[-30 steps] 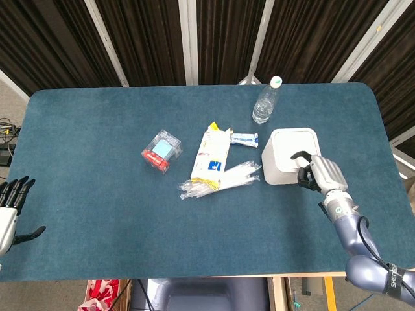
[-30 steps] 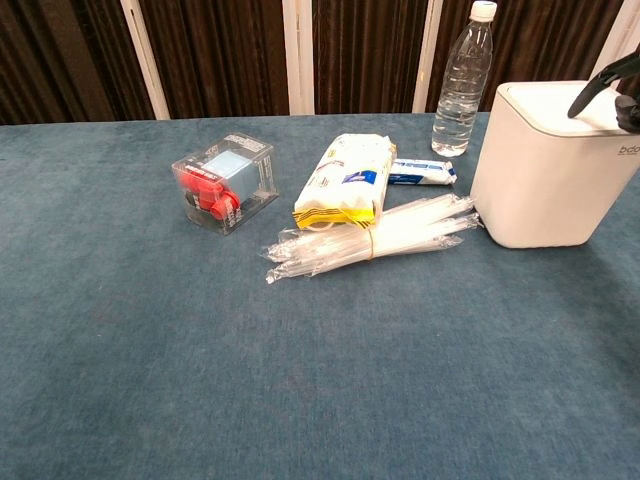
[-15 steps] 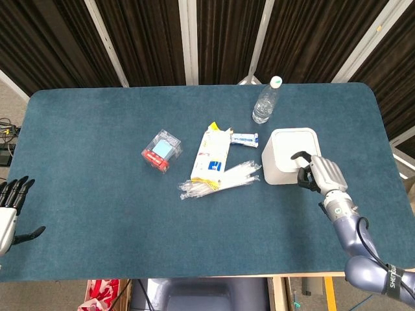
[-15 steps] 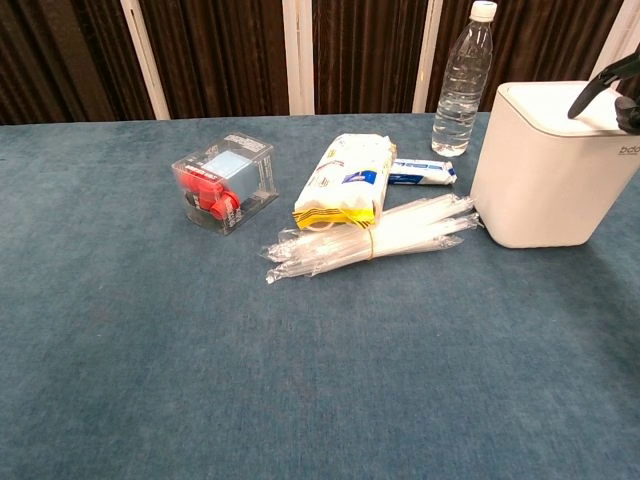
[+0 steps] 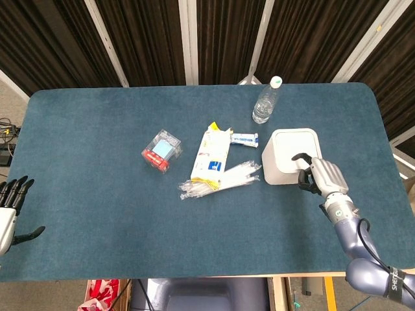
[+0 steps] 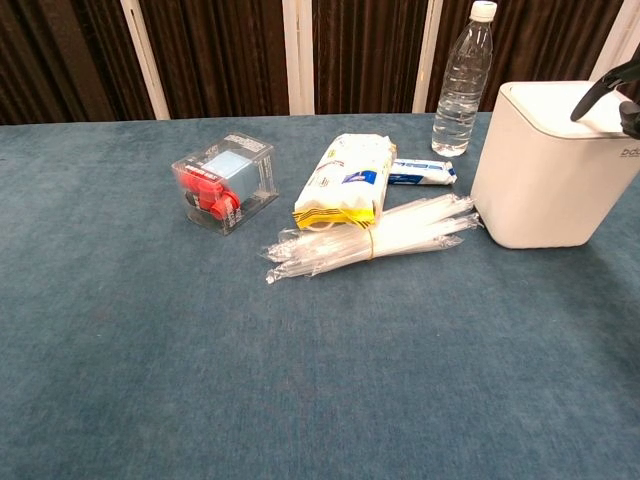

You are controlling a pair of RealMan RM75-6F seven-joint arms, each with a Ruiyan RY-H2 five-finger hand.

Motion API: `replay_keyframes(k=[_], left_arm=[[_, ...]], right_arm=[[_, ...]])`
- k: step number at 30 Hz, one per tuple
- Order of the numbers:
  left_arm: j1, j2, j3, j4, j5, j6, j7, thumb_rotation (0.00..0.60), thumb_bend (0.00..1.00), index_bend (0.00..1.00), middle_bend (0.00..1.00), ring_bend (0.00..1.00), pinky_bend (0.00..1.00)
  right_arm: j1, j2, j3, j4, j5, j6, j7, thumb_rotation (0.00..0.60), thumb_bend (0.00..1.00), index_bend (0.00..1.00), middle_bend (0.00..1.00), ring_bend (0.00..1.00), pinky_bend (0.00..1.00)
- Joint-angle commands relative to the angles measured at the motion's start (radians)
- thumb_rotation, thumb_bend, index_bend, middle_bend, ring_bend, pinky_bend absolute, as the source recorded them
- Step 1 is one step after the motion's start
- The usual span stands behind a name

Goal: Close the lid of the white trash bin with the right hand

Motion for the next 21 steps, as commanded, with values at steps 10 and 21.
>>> replay_keyframes(k=[10,21], left_arm=[[-0.001,-0.002,0.0,0.006,-0.003,-0.005,0.007,0.6,0.0,0.0,0.0,0.0,0.0],[0.004,-0.009,0.003,0.025,-0.006,-0.001,0.031,0.6,0.0,0.0,0.0,0.0,0.0]], right_arm=[[-0.104,0.087,0.054,-0.052,-0.26,0.179,0.081,0.6,0.58,0.01,0.54,0.59,0.54],[-0.437,-0.036,-0.256,0.029,-0.795,0.422,0.132,0.6,0.33,0.0,0.0,0.0,0.0]])
